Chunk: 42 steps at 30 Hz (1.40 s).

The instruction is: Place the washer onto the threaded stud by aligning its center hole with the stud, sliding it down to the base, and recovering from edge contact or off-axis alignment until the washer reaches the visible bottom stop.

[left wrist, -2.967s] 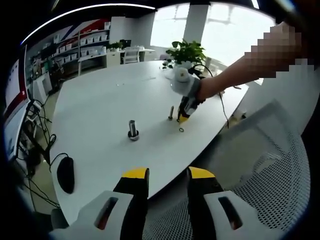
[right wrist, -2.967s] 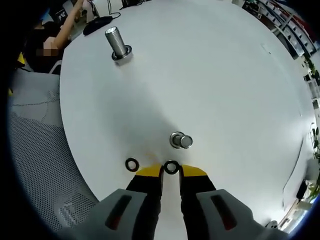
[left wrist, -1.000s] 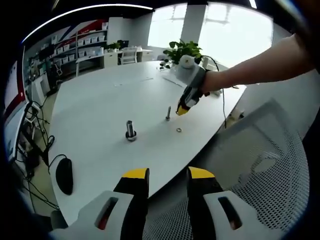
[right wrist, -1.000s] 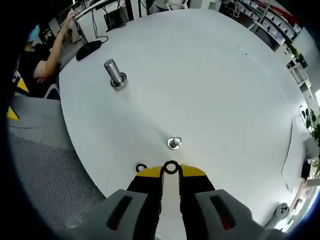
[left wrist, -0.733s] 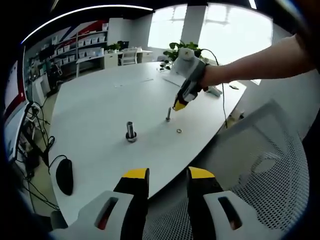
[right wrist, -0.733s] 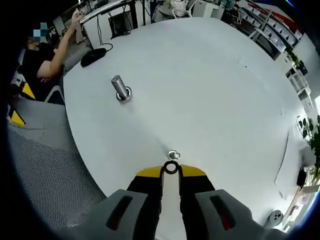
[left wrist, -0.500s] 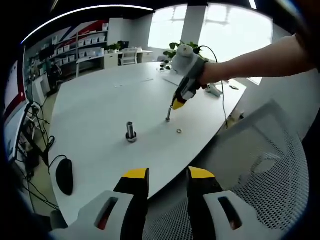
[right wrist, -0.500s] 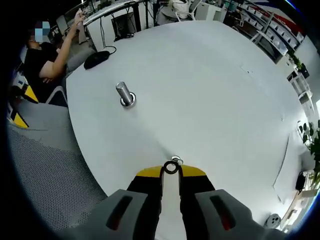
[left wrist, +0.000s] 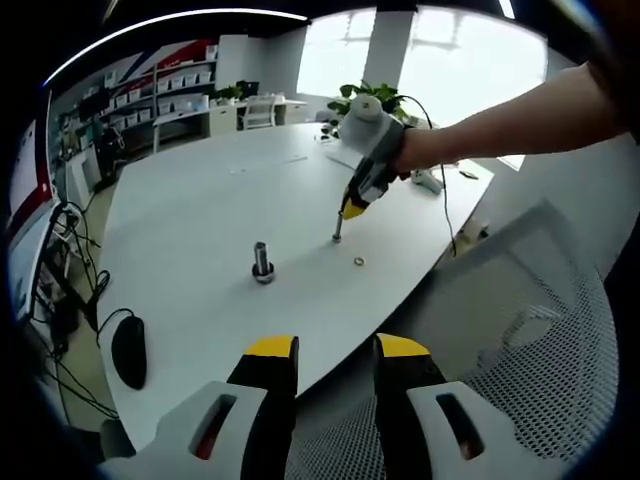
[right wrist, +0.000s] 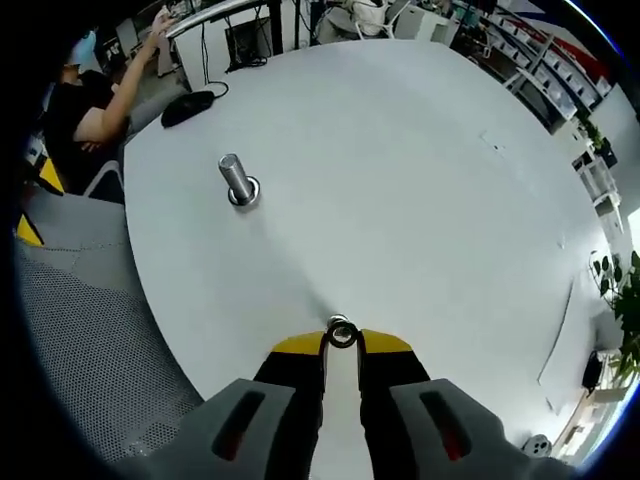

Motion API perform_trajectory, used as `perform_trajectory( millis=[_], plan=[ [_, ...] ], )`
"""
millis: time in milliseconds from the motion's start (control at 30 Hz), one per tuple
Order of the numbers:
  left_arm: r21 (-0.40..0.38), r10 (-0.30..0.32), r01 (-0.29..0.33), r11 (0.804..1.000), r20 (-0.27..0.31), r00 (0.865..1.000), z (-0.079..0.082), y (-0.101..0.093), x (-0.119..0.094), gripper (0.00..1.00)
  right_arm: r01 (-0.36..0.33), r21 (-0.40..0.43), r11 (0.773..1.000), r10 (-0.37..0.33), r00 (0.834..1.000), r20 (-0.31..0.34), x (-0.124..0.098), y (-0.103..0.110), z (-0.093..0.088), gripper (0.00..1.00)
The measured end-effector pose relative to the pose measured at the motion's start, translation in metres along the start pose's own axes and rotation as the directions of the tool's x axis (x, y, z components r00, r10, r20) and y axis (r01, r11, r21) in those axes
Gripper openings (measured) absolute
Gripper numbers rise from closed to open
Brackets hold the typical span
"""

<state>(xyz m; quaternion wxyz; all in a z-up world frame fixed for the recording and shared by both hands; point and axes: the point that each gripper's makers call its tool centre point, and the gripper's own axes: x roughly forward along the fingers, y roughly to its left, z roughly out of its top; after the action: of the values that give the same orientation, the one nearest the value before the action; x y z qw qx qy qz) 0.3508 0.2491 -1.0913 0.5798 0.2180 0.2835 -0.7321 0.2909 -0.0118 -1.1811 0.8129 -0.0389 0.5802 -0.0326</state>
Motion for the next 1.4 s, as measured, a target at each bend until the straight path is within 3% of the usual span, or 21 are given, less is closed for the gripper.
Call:
perform_trajectory(
  millis=[533,933,1400],
  plan=[
    [-0.002,0.000,0.000,1.000,-0.011,1.000,-0.003,0.001,0.001,0.28,-0.011,0.006,1.000,0.011,1.000,-0.027,0.012,0.007,-0.006,0.14],
    [-0.008,0.005,-0.005,1.000,-0.020,1.000,-0.006,0.002,0.002,0.28,-0.028,0.001,1.000,0.028,0.997,-0.075,0.040,0.002,-0.018,0.14],
    [-0.008,0.009,-0.009,1.000,-0.029,1.000,-0.007,0.002,0.002,0.28,-0.037,0.016,0.999,0.039,0.993,-0.108,0.037,0.008,-0.024,0.14]
  ],
)
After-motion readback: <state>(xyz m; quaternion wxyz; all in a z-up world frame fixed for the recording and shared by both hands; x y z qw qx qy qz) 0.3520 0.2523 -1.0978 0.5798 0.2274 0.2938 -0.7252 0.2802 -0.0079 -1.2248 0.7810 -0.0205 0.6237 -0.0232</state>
